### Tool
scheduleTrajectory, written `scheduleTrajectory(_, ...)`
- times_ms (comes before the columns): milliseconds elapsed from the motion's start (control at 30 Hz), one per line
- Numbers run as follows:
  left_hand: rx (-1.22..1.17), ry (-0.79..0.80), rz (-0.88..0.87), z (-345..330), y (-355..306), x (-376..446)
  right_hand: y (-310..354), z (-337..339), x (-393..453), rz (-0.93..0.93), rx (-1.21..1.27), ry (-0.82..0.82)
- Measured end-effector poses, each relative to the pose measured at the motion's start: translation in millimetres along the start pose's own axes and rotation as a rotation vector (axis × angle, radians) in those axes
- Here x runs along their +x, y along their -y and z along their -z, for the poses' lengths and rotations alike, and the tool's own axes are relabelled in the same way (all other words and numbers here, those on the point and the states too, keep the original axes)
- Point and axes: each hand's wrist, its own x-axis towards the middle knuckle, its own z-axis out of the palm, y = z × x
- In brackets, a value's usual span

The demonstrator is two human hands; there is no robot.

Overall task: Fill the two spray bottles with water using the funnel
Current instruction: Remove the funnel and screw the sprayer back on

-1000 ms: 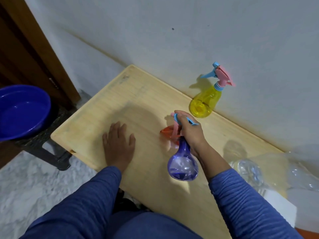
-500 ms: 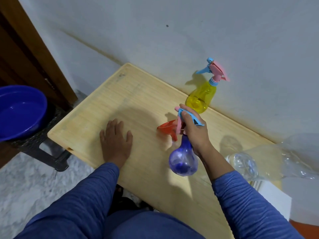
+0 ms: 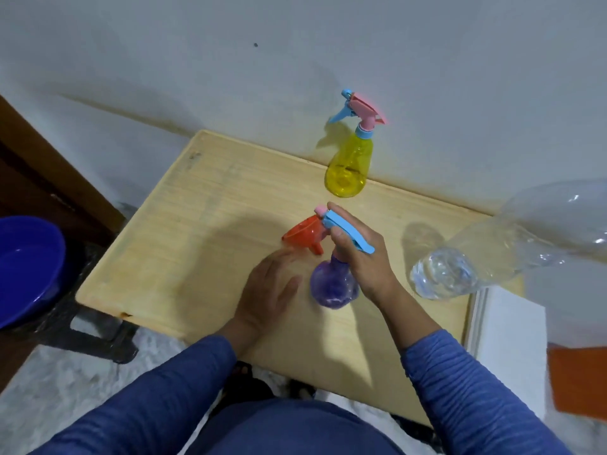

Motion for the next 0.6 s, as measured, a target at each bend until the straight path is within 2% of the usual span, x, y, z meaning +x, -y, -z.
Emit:
scheduleTrajectory(67, -0.167, 0.187, -0.039, -9.1, -13.7, 4.1, -3.0, -0.8, -4.2, -0.024, 0.015, -0.01)
scheduleTrajectory(167, -0.333, 0.412, 0.1, -17.1, -21.1, 9.8, -1.4, -2.4, -9.6, -0.046, 0.054, -0.069)
scheduleTrajectory(300, -0.361, 0.34, 0.049, -14.2, -25.6, 16.4, -6.5, -7.4, -23.4, -0.067, 0.126, -0.185)
scheduleTrajectory(400, -0.39, 0.317, 0.039, -14.4, -24.5, 17.4, -15.8, -12.4, -38.5, -0.087, 0.088, -0.304)
scheduleTrajectory(500, -0.473, 0.369, 0.094, -19.8, -24.1, 18.8, -32.3, -18.7, -55.1, -0.117, 0.041, -0.427)
scheduleTrajectory(600, -0.281, 0.45, 0.181, -18.9, -27.8, 22.7, -47.6, -30.7, -68.6, -0.166, -0.099, -0.539)
